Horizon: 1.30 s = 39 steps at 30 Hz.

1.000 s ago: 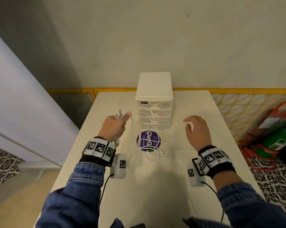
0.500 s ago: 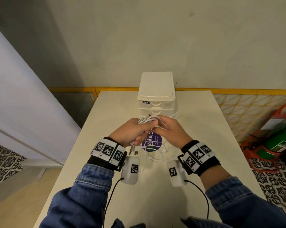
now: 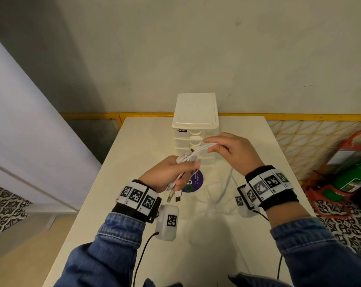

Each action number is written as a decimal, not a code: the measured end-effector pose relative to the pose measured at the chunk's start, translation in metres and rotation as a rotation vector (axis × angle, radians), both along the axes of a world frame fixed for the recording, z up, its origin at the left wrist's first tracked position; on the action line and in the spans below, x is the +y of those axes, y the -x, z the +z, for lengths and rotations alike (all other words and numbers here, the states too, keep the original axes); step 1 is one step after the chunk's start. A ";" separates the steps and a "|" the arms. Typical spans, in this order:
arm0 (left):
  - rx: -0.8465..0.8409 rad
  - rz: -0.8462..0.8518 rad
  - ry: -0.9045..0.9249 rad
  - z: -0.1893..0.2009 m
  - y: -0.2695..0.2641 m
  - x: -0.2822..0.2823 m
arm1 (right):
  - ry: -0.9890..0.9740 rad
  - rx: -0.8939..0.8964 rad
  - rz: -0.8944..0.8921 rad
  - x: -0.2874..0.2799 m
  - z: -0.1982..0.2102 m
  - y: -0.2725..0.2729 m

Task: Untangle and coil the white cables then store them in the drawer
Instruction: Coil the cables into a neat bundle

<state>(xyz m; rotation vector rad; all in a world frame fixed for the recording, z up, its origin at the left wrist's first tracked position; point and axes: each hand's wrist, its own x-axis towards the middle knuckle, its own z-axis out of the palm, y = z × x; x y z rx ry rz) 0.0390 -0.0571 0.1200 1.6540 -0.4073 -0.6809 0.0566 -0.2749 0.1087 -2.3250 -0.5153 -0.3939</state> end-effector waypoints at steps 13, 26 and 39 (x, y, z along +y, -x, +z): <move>0.217 -0.171 0.776 0.026 -0.001 -0.020 | 0.182 -0.069 -0.115 0.010 -0.034 -0.003; 0.120 0.121 1.002 0.034 -0.014 -0.002 | -0.026 0.528 0.063 0.021 -0.077 0.018; -0.072 0.480 1.075 0.038 -0.029 0.030 | -0.040 0.542 -0.060 0.019 -0.071 0.024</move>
